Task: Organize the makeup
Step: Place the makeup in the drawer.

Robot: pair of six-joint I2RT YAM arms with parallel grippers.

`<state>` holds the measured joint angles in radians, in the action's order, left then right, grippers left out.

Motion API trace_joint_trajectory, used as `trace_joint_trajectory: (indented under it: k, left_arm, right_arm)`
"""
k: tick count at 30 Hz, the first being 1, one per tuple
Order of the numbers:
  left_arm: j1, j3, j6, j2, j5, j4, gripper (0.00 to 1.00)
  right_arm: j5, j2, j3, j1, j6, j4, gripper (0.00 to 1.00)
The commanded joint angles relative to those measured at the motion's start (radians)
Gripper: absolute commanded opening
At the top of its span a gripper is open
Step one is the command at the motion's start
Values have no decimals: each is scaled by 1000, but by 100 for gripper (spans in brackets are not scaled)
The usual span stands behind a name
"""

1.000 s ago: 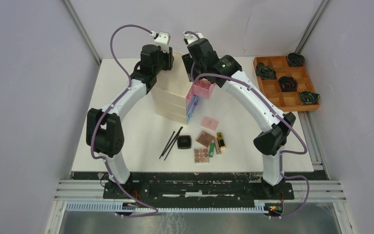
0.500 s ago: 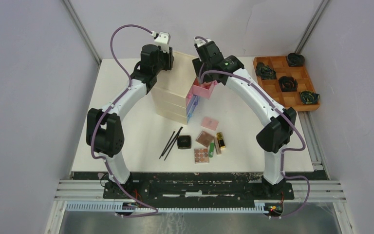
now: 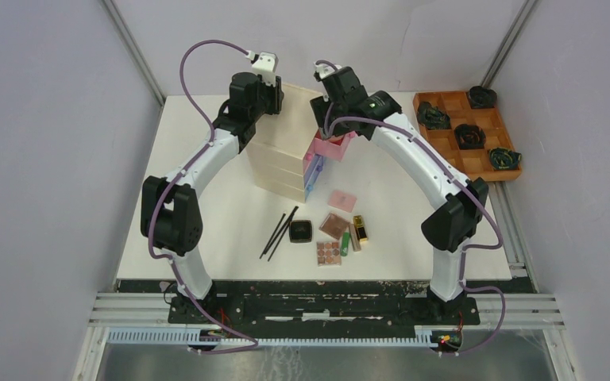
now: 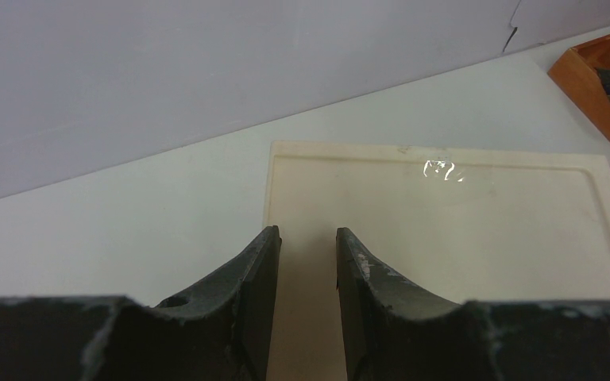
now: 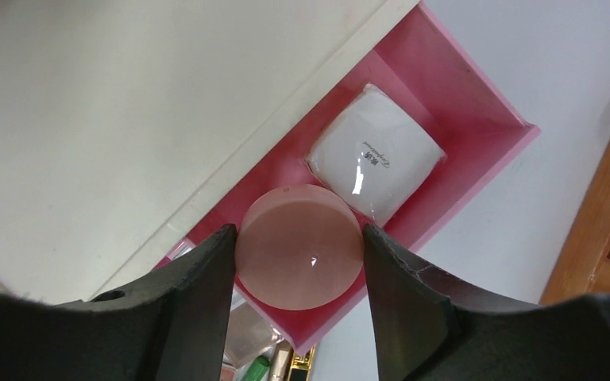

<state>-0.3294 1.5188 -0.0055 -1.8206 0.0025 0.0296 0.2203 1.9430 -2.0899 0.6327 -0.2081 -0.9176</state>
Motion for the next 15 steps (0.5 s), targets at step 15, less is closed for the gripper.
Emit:
trace_joint_trajectory:
  k: [15]
  left_arm:
    - [26,-92,31,-124,-70,-419,41]
  right_arm:
    - [-2,-145,56,2,66,78,76]
